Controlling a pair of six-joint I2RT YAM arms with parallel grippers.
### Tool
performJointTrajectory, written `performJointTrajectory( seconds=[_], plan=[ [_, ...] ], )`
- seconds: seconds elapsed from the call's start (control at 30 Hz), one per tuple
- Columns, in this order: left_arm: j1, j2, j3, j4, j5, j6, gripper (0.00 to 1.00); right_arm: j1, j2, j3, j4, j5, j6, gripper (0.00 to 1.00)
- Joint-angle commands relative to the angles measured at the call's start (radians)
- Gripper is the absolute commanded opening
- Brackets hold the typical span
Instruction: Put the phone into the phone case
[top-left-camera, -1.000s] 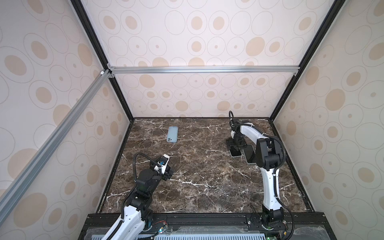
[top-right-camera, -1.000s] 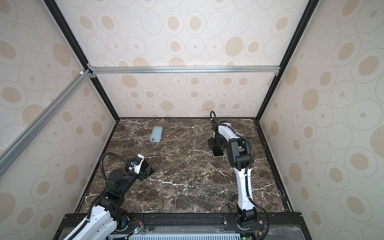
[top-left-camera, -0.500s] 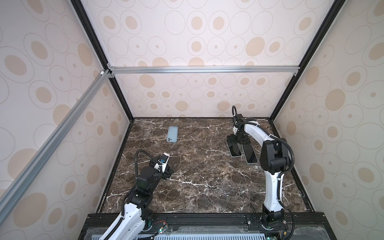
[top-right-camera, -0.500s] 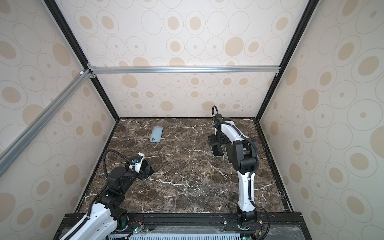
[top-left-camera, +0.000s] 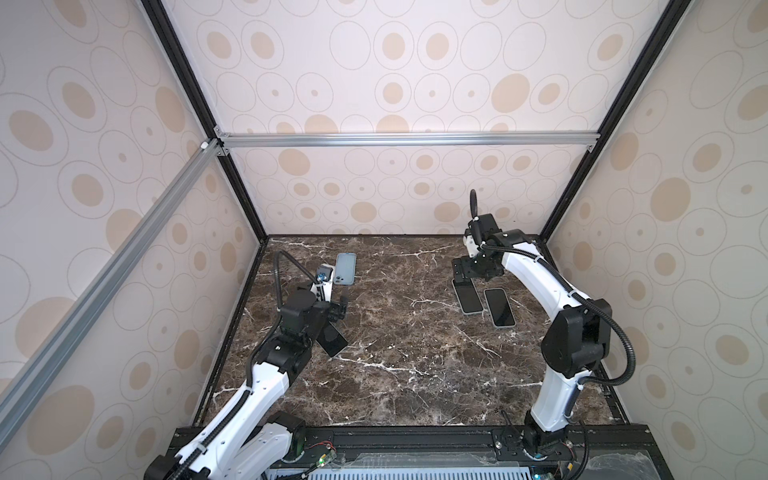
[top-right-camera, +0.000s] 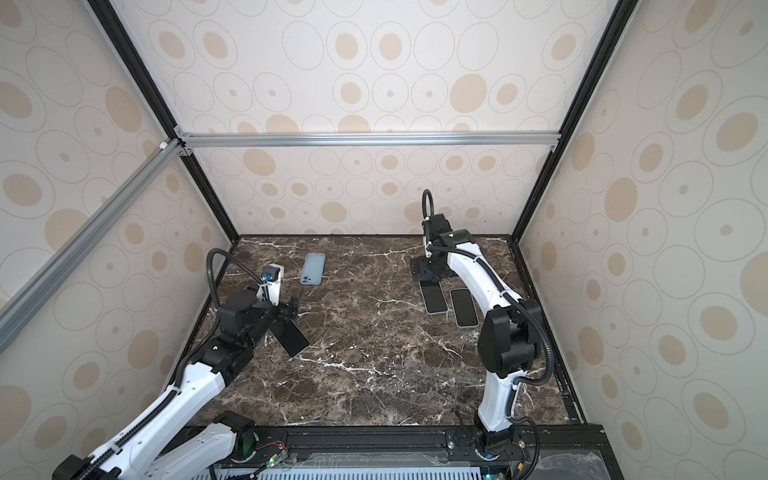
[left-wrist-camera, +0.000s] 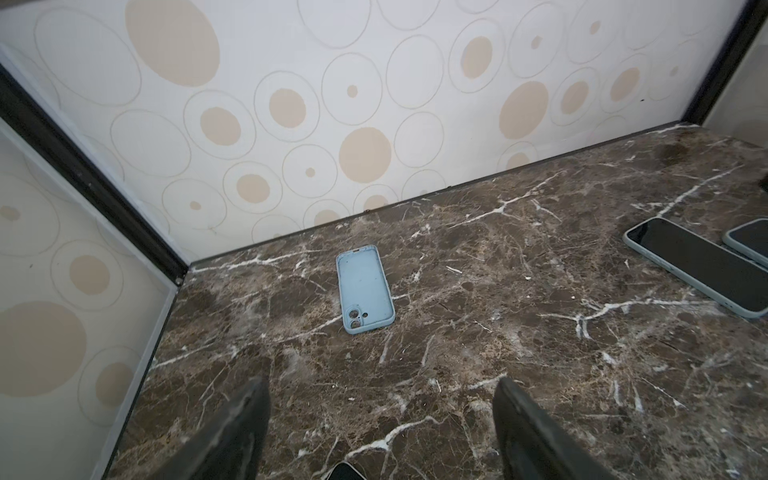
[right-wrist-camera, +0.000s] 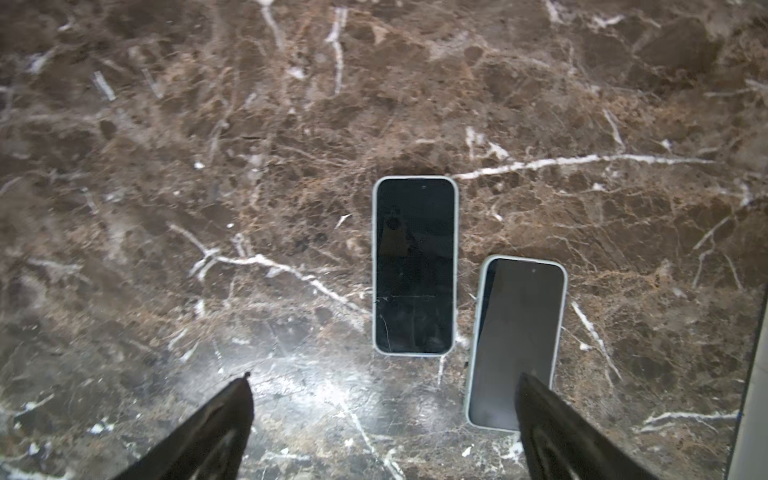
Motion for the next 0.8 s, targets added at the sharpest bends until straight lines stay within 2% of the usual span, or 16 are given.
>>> performJointTrajectory(
  seconds=[0.0,0.23,0.53,0.77],
  plan=[
    [0.009,0.098,0.107,-0.089,-0.054,-0.099,0.84,0.072,-0.034,-0.023,0.042,0.021,-0.057,0.98],
    [0.046,0.384,0.333,-0.200,-0.063,-0.177,0.83,0.163,-0.065,-0.068,0.118,-0.003,-0.092,0.95],
    [0.132,0.727,0.552,-0.309,0.120,-0.375,0.73,0.169,-0.071,-0.120,0.150,-0.081,-0.072,0.91],
    [0.161,0.786,0.531,-0.325,0.099,-0.537,0.78,0.168,-0.076,-0.138,0.156,-0.101,-0.064,0.91]
  ],
)
